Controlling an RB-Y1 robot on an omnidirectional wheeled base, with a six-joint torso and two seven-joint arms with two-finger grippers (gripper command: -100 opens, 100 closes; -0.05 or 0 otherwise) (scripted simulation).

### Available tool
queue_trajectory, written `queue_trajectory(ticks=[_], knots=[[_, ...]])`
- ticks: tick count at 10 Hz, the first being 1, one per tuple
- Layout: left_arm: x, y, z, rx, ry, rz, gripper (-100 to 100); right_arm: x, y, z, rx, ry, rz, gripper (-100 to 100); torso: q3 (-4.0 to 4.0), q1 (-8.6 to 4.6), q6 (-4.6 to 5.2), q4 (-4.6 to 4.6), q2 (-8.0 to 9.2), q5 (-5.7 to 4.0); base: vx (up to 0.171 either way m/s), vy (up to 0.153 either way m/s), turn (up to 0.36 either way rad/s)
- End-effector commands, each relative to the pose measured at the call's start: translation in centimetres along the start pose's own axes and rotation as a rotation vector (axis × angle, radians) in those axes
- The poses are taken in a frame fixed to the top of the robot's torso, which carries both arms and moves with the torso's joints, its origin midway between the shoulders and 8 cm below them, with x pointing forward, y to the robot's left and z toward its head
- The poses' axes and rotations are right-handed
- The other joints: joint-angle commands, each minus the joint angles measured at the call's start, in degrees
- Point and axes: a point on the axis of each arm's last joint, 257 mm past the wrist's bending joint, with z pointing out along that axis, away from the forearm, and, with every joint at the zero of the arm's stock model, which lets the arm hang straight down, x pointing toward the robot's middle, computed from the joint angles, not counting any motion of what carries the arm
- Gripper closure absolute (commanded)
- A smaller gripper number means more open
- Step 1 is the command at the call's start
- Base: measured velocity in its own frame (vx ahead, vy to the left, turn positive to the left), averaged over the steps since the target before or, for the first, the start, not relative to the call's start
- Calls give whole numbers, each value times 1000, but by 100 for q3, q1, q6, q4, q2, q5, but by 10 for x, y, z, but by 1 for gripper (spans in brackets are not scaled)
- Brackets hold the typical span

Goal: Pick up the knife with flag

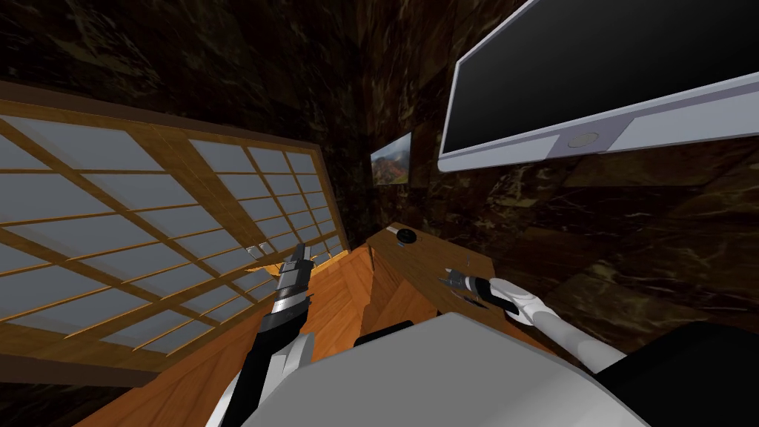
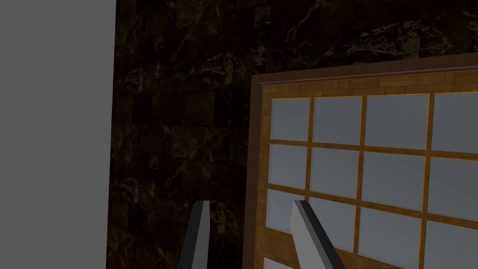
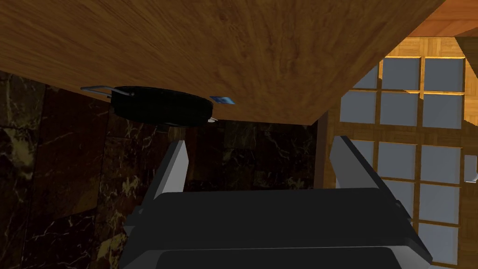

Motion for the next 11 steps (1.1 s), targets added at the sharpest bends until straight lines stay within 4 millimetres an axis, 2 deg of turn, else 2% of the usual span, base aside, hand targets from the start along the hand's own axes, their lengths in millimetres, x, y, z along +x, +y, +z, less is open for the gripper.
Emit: queue_trajectory(ticks=[1, 2, 5, 6, 7, 8, 10, 11], knots=[[0, 0, 0, 0, 0, 0, 0, 19, -3, -5, 1, 47, -13, -100, 0, 0, 0, 0, 0, 0, 57, 9, 42], [0, 0, 0, 0, 0, 0, 0, 38, -6, -10, -12, 104, -58, -100, 1, -3, 2, 0, 3, -1, 68, 7, 79], [0, 0, 0, 0, 0, 0, 0, 73, -13, -24, -14, 193, -78, -100, 2, -2, 0, 1, 4, -1, 51, 12, 52], [0, 0, 0, 0, 0, 0, 0, 91, -14, -32, -31, 251, -114, -100, 3, -3, 2, 1, 7, -1, 52, 10, 68], [0, 0, 0, 0, 0, 0, 0, 98, -16, -35, -26, 263, -105, -100, 3, -3, 2, 1, 6, -1, 49, 6, 36], [0, 0, 0, 0, 0, 0, 0, 114, -16, -43, -47, 314, -142, -100, 4, -4, 2, 1, 7, -1, 57, 10, 60], [0, 0, 0, 0, 0, 0, 0, 122, -18, -48, -40, 331, -130, -100, 3, -5, 2, 1, 8, -1, 32, 1, 16], [0, 0, 0, 0, 0, 0, 0, 145, -18, -62, -56, 396, -152, -100, 8, -7, 3, 3, 15, -1, 35, 5, 59]])
